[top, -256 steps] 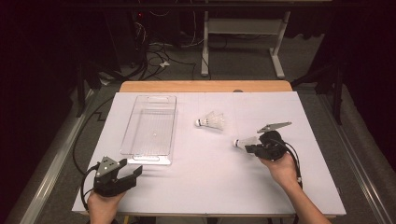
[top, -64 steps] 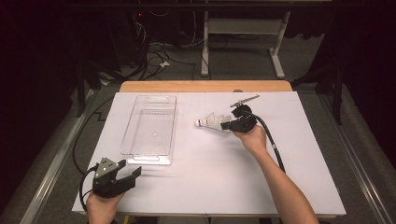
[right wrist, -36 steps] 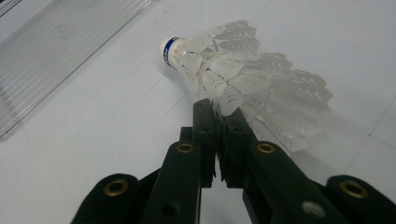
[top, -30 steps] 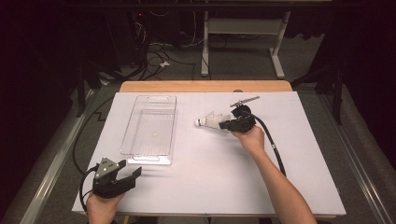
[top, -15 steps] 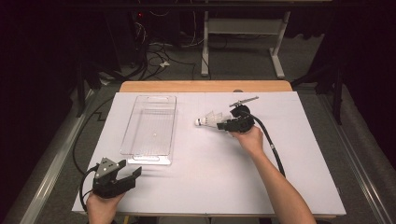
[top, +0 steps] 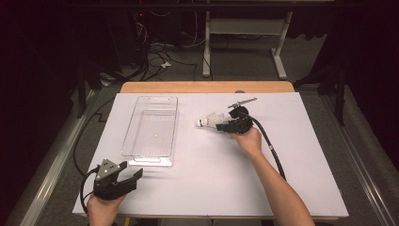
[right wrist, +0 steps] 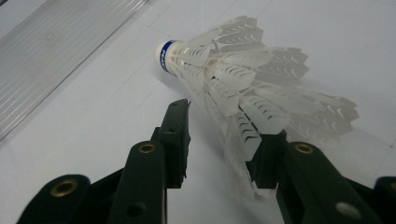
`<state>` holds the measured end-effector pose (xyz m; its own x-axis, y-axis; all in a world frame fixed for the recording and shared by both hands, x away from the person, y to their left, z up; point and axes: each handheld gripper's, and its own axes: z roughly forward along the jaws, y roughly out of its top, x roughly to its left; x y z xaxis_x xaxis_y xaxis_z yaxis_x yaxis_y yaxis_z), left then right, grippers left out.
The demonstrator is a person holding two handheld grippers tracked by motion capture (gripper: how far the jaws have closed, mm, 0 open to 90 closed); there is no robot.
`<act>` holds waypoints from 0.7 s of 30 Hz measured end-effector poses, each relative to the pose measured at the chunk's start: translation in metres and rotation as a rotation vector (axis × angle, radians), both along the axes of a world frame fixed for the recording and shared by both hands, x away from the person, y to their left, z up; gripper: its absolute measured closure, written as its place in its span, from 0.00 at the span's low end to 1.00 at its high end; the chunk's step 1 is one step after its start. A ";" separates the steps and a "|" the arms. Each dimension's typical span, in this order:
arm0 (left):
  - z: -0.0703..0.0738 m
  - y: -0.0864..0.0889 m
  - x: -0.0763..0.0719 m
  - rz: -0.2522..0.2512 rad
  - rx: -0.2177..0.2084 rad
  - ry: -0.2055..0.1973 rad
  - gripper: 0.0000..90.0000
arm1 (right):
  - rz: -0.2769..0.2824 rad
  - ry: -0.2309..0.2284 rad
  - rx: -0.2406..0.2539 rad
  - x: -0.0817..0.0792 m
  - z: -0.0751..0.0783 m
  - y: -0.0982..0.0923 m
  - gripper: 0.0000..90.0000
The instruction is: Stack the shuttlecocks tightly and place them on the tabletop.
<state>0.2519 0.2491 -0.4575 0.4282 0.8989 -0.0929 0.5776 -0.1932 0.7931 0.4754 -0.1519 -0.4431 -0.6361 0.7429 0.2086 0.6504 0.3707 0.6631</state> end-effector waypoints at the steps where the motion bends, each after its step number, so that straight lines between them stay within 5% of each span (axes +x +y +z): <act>1: 0.000 0.000 0.000 0.000 0.000 0.000 0.38 | -0.002 0.005 0.001 0.000 0.000 0.001 0.72; 21: 0.000 0.000 0.000 -0.004 0.002 0.000 0.38 | 0.010 0.007 -0.018 0.005 -0.003 0.011 0.82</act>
<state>0.2521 0.2489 -0.4575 0.4321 0.8973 -0.0908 0.5770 -0.1976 0.7925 0.4799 -0.1405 -0.4466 -0.6418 0.7405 0.1995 0.6511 0.3887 0.6519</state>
